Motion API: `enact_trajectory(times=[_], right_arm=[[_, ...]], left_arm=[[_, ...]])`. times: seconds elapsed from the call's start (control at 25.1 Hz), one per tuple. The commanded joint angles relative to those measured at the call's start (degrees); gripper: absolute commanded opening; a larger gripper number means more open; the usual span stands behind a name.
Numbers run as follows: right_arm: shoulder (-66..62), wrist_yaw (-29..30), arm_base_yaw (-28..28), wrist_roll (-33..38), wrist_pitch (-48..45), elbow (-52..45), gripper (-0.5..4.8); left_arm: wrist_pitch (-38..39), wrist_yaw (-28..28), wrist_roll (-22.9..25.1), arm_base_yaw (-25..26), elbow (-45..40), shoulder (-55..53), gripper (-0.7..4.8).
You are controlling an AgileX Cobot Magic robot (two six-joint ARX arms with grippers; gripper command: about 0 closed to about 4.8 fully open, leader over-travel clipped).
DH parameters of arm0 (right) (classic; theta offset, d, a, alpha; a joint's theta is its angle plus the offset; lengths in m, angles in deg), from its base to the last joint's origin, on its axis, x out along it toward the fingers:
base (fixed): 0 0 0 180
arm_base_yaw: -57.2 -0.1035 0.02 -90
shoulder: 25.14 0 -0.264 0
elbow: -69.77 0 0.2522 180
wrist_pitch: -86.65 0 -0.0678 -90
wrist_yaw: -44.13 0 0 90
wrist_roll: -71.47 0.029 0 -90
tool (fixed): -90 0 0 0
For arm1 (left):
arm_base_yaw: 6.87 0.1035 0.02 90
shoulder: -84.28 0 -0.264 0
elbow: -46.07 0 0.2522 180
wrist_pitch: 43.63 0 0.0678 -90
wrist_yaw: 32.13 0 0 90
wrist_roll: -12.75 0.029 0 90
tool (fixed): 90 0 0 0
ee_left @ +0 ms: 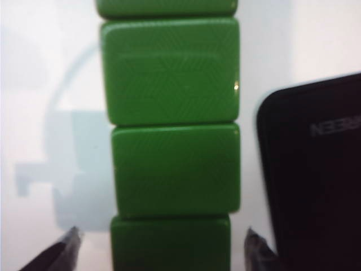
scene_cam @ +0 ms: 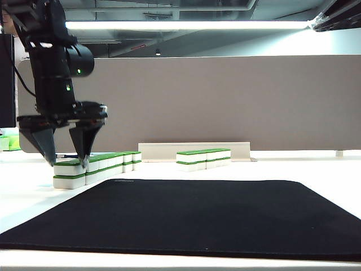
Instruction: Take a mahjong tile from the mahjong wall and then place it on the table close to you.
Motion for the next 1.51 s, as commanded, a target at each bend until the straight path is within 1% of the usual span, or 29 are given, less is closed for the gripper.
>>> enact_trajectory(times=[0.04,0.4,0.44,0.56,0.6,0.64,0.68,1.08,1.12,1.16,1.2,1.23,1.31,1.51], right_arm=[[0.02,0.39,-0.04,-0.22,-0.66,0.26,-0.01],[0.04,0.39,-0.04,-0.22,-0.66,0.26,-0.01],[0.04,0.39,-0.04,-0.22,-0.66,0.26,-0.02],[0.04,0.39,-0.04,-0.22,-0.66,0.26,-0.01],[0.04,0.39,-0.04,-0.22,-0.66,0.26,-0.01],[0.04,0.39,-0.04,-0.22,-0.68,0.26,-0.02],[0.04,0.39,-0.04,-0.22,-0.66,0.26,-0.02],[0.04,0.39,-0.04,-0.22,-0.66,0.26,-0.01],[0.04,0.39,-0.04,-0.22,-0.66,0.26,-0.01],[0.04,0.39,-0.04,-0.22,-0.66,0.26,-0.01],[0.04,0.39,-0.04,-0.22,-0.66,0.26,-0.01],[0.04,0.39,-0.04,-0.22,-0.66,0.26,-0.01],[0.04,0.39,-0.04,-0.22,-0.66,0.26,-0.01],[0.04,0.39,-0.04,-0.22,-0.66,0.26,-0.01]], left_arm=[[0.72,0.39,-0.02,-0.31,0.07,-1.16,3.72],[0.22,0.39,-0.02,-0.33,0.02,-3.26,3.71],[0.13,0.33,-0.02,-0.33,0.00,-3.61,3.62],[0.09,0.20,0.00,-0.33,-0.09,-3.96,3.62],[0.11,0.22,0.00,-0.33,-0.09,-4.15,3.55],[0.04,0.20,0.00,-0.33,-0.09,-4.17,3.01],[-0.17,0.22,0.00,-0.33,-0.09,-4.17,2.64],[-0.63,0.22,-0.02,-0.33,-0.07,-4.15,2.62],[-0.55,0.22,-0.02,-0.33,-0.07,-4.15,2.52],[-0.48,0.22,-0.02,-0.33,-0.07,-4.15,2.26],[-0.39,0.24,-0.02,-0.33,-0.07,-4.15,1.83],[-0.31,0.24,-0.02,-0.33,-0.04,-4.13,1.53],[-0.07,0.33,-0.04,-0.33,-0.02,-4.11,1.44],[3.13,3.28,-0.07,-0.33,0.85,-3.76,1.44]])
